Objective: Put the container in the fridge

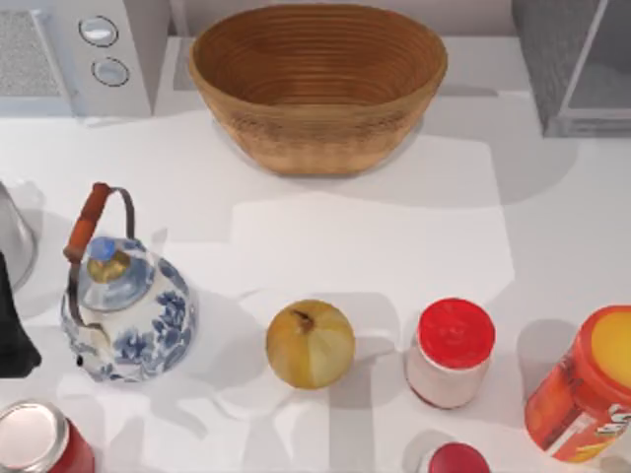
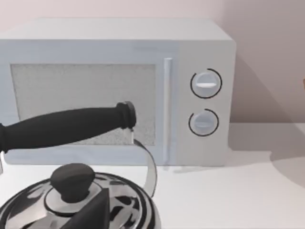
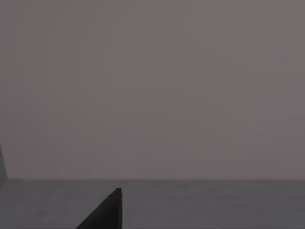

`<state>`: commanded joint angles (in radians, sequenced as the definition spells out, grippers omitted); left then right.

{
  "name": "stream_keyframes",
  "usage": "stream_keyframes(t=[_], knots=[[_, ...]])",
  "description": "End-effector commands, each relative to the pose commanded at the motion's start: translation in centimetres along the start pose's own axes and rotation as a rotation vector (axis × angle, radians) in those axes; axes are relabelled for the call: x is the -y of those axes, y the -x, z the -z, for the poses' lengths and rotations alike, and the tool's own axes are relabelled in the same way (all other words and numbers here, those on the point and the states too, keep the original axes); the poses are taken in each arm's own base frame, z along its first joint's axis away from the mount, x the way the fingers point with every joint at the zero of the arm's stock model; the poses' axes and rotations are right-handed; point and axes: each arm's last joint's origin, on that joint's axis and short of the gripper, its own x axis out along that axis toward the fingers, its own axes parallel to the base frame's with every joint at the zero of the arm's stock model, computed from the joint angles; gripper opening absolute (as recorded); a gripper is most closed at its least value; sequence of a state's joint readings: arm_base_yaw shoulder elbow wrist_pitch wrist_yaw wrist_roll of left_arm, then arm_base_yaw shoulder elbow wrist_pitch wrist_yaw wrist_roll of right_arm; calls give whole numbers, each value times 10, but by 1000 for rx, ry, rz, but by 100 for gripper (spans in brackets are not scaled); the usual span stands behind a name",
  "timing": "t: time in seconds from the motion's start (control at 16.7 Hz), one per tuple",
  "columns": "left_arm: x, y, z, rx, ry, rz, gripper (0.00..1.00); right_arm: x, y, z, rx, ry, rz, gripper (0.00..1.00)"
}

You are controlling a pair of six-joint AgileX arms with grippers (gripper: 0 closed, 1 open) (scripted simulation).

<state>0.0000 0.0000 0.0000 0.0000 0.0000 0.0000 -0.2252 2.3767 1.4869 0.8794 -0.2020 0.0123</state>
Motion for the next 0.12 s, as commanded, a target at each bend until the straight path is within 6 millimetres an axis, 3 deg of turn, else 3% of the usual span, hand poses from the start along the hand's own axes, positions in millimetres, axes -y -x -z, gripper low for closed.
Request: stream_keyframes(t=[0.12], knots=[[0,0,0,0,0,0,100,0,0,0,0,0,0,100]])
